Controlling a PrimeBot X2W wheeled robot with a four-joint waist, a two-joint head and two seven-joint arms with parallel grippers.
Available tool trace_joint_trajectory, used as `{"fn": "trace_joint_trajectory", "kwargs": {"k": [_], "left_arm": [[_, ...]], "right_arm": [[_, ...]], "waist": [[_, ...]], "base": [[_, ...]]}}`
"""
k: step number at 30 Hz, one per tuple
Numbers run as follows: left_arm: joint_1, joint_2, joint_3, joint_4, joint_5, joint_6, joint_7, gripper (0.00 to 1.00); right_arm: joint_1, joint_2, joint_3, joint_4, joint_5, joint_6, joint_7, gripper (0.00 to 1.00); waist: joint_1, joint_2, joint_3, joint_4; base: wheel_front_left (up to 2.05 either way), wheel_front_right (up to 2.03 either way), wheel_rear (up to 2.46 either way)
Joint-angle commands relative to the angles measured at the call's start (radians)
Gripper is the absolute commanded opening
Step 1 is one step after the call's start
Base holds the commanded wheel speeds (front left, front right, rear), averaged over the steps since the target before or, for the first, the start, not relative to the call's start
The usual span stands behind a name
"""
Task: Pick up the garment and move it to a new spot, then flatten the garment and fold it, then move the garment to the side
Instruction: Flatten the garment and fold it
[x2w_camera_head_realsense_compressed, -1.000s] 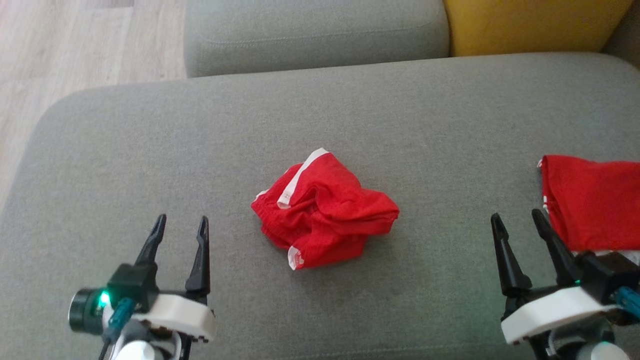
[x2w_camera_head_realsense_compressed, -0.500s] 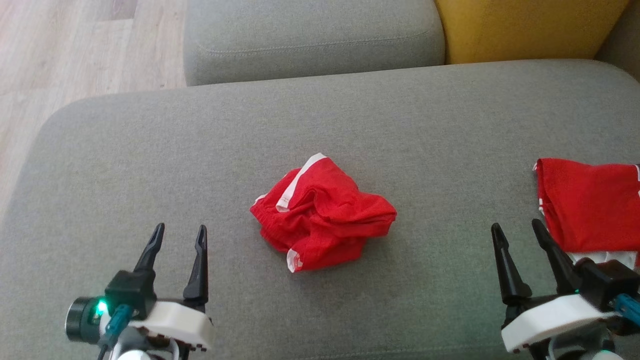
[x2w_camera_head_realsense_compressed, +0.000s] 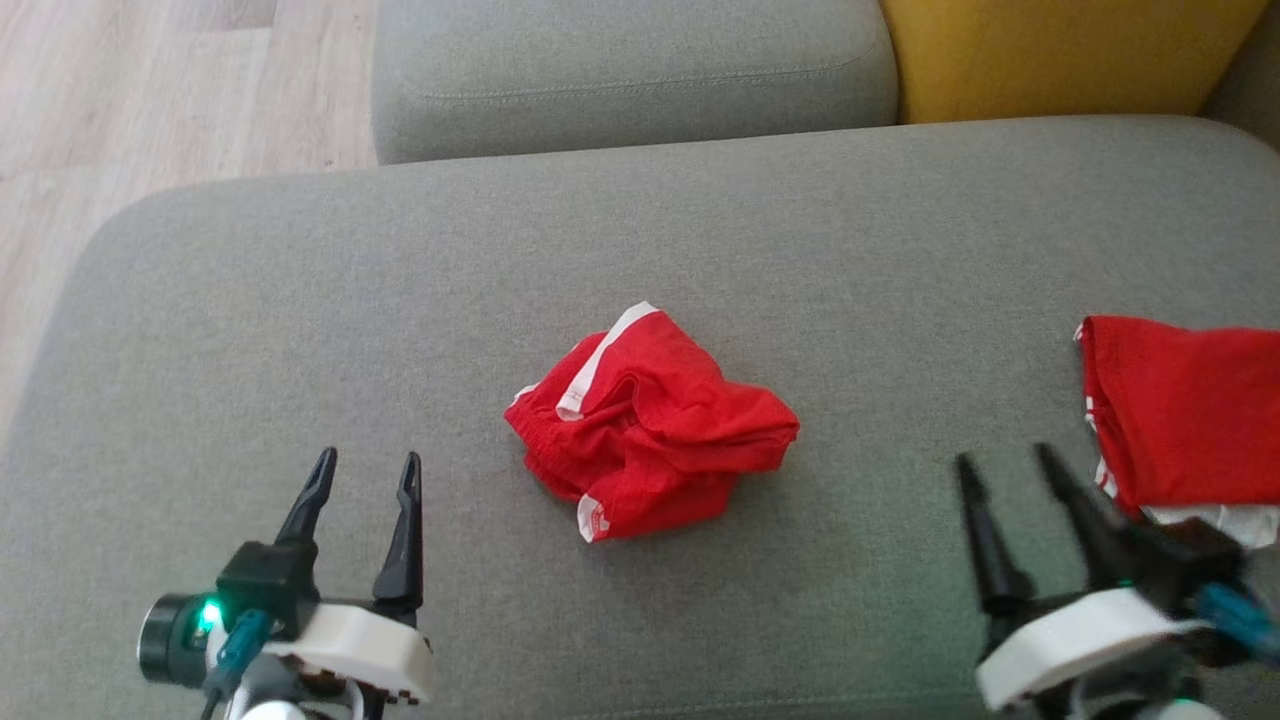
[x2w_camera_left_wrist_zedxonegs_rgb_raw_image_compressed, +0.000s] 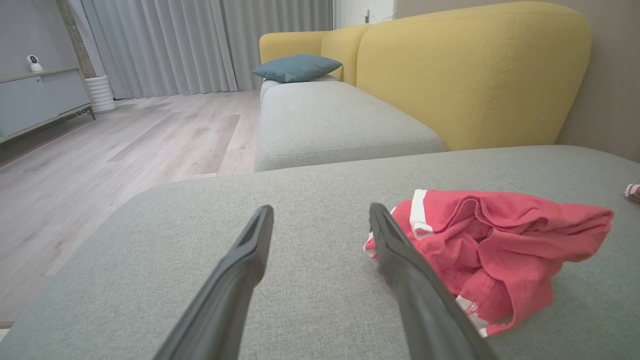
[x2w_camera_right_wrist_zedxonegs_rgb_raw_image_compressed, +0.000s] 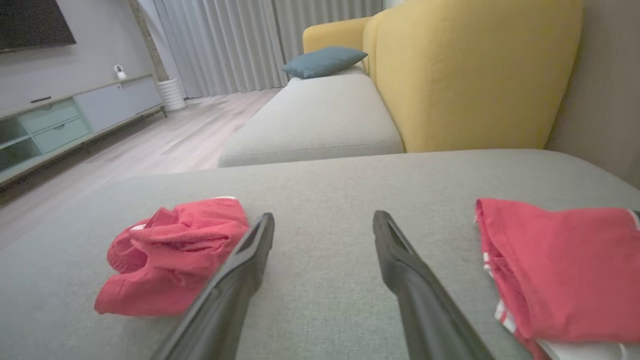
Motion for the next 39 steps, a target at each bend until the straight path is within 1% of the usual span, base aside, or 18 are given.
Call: {"fn": "trace_joint_trajectory", "kwargs": {"k": [1,7,12,16,23,26,27,28,29,34,36,39], "left_arm": [[-0.050,0.015,0.029,-0.037,-0.006,0.010,-0.004,1.00],[-0.096,0.003,0.011,-0.036,-0.003,0.003,-0.010,1.00],[-0.144,-0.014,-0.009,-0.022,0.004,-0.003,-0.023,1.00],[-0.174,-0.027,-0.020,-0.005,0.002,-0.008,-0.034,1.00],[-0.206,-0.036,-0.025,0.015,-0.003,-0.014,-0.047,1.00],[-0.212,-0.038,-0.025,0.022,-0.004,-0.012,-0.052,1.00],[-0.214,-0.039,-0.026,0.023,-0.004,-0.011,-0.053,1.00],[-0.216,-0.040,-0.026,0.025,-0.004,-0.010,-0.054,1.00],[-0.217,-0.040,-0.027,0.026,-0.005,-0.009,-0.055,1.00],[-0.225,-0.039,-0.029,0.031,-0.006,-0.009,-0.060,1.00],[-0.229,-0.038,-0.030,0.033,-0.006,-0.009,-0.061,1.00],[-0.232,-0.038,-0.032,0.037,-0.007,-0.009,-0.063,1.00]], "right_arm": [[-0.057,-0.030,0.056,-0.027,0.010,-0.001,0.015,1.00],[-0.177,-0.099,0.245,0.028,0.079,-0.001,0.135,1.00],[-0.316,-0.140,0.365,0.083,0.124,-0.001,0.189,1.00],[-0.405,-0.171,0.427,0.143,0.139,-0.001,0.229,1.00],[-0.484,-0.209,0.494,0.202,0.172,-0.001,0.279,1.00],[-0.509,-0.216,0.514,0.221,0.185,-0.001,0.283,0.99],[-0.514,-0.218,0.520,0.228,0.193,-0.001,0.287,0.74],[-0.520,-0.220,0.523,0.233,0.197,-0.001,0.285,0.41],[-0.524,-0.222,0.526,0.241,0.202,-0.001,0.288,0.00],[-0.536,-0.230,0.536,0.262,0.226,-0.001,0.289,0.00],[-0.541,-0.231,0.536,0.262,0.233,-0.001,0.276,0.00],[-0.545,-0.226,0.515,0.251,0.244,-0.001,0.228,0.00]], "waist": [[0.0000,-0.0001,0.006,0.004],[0.0000,-0.0001,0.055,0.028],[0.0000,-0.0001,0.106,0.058],[0.0000,-0.0001,0.138,0.084],[0.0000,-0.0001,0.165,0.109],[0.0000,-0.0001,0.172,0.114],[0.0000,-0.0001,0.174,0.115],[0.0000,-0.0001,0.176,0.115],[0.0000,-0.0001,0.178,0.115],[0.0000,-0.0001,0.185,0.113],[0.0000,-0.0001,0.186,0.111],[0.0000,-0.0001,0.184,0.109]], "base": [[0.00,0.00,0.00],[0.00,0.00,0.00],[0.00,0.00,0.00],[0.00,0.00,0.00],[0.00,0.00,0.00],[0.00,0.00,0.00],[0.00,0.00,0.00],[0.00,0.00,0.00],[0.00,0.00,0.00],[0.00,0.00,0.00],[0.00,0.00,0.00],[0.00,0.00,0.00]]}}
